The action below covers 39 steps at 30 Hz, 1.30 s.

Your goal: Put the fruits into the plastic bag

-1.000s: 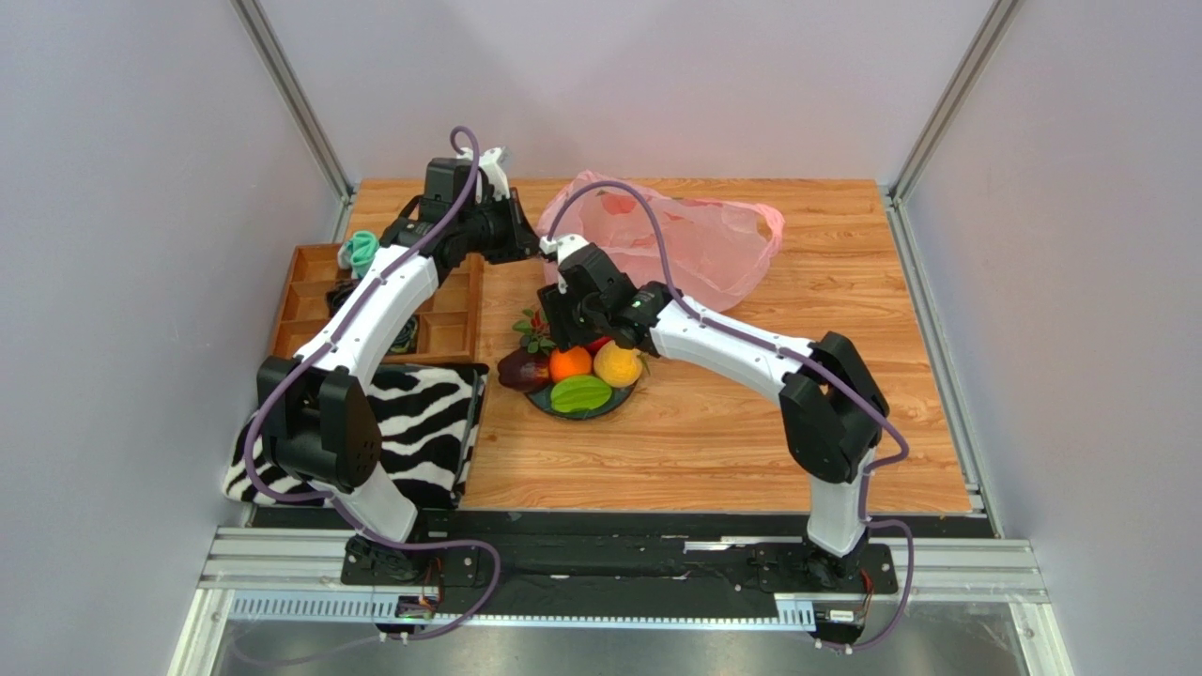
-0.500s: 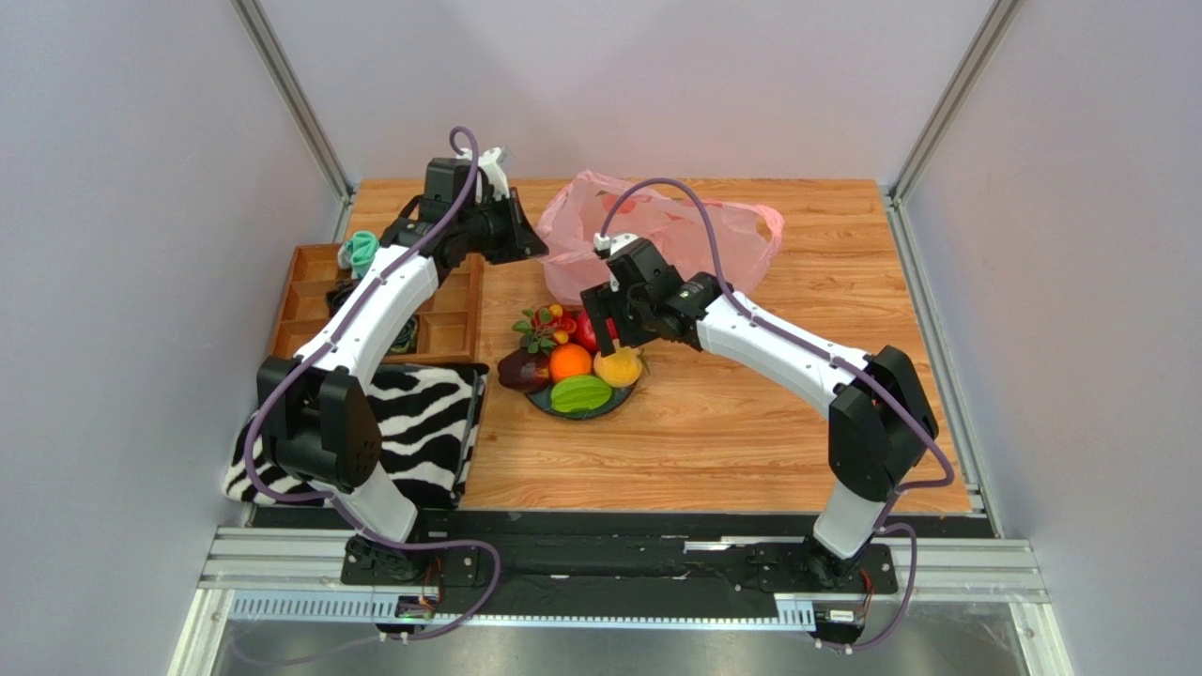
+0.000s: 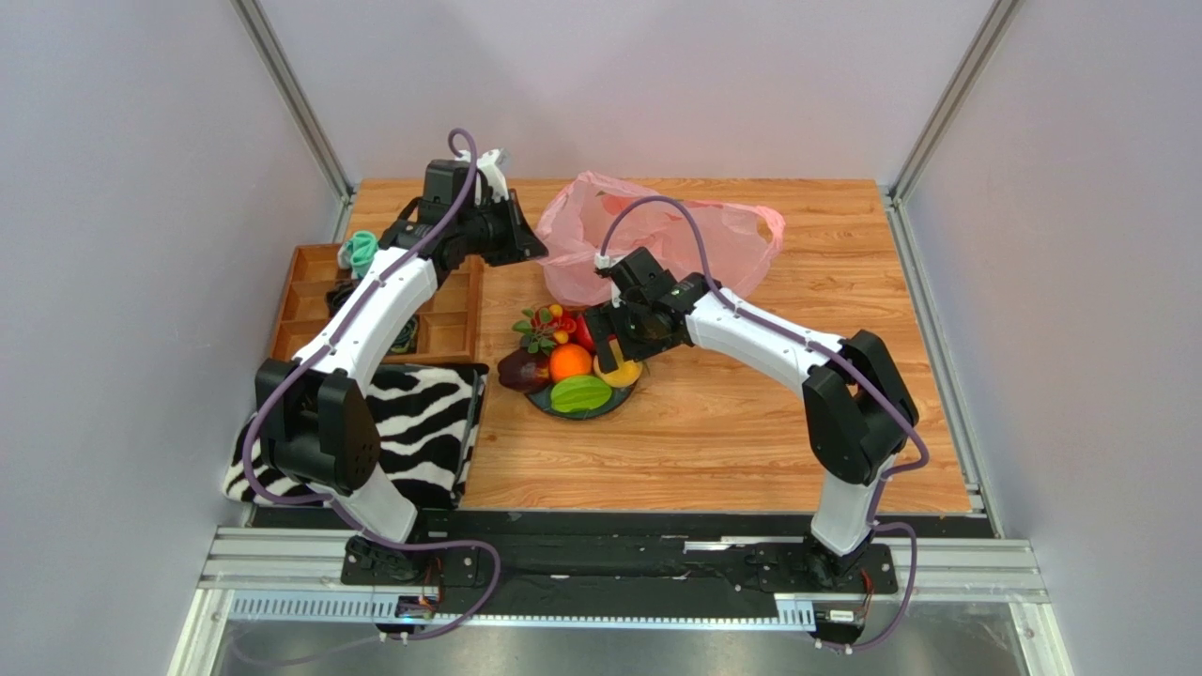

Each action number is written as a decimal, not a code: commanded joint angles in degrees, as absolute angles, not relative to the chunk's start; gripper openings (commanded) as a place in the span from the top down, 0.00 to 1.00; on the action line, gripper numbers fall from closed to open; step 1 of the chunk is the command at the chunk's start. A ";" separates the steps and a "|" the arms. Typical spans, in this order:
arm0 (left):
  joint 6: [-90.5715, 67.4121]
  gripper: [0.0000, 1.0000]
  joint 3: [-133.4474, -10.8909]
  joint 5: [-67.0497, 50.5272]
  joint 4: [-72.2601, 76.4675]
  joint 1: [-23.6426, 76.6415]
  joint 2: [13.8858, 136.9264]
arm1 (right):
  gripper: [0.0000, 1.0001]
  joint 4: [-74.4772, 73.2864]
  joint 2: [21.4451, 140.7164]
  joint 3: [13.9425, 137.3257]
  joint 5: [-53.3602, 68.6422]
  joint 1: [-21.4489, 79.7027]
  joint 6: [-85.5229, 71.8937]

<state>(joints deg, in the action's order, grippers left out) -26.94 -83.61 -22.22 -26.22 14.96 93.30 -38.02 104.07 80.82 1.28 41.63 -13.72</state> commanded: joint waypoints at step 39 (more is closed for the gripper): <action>-26.81 1.00 -82.35 -24.34 -25.23 15.03 88.86 | 0.66 -34.90 82.01 78.74 0.09 34.29 -13.35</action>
<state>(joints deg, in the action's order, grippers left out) -27.14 -83.02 -23.09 -26.33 14.96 91.55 -36.45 86.78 74.26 1.72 37.34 -12.16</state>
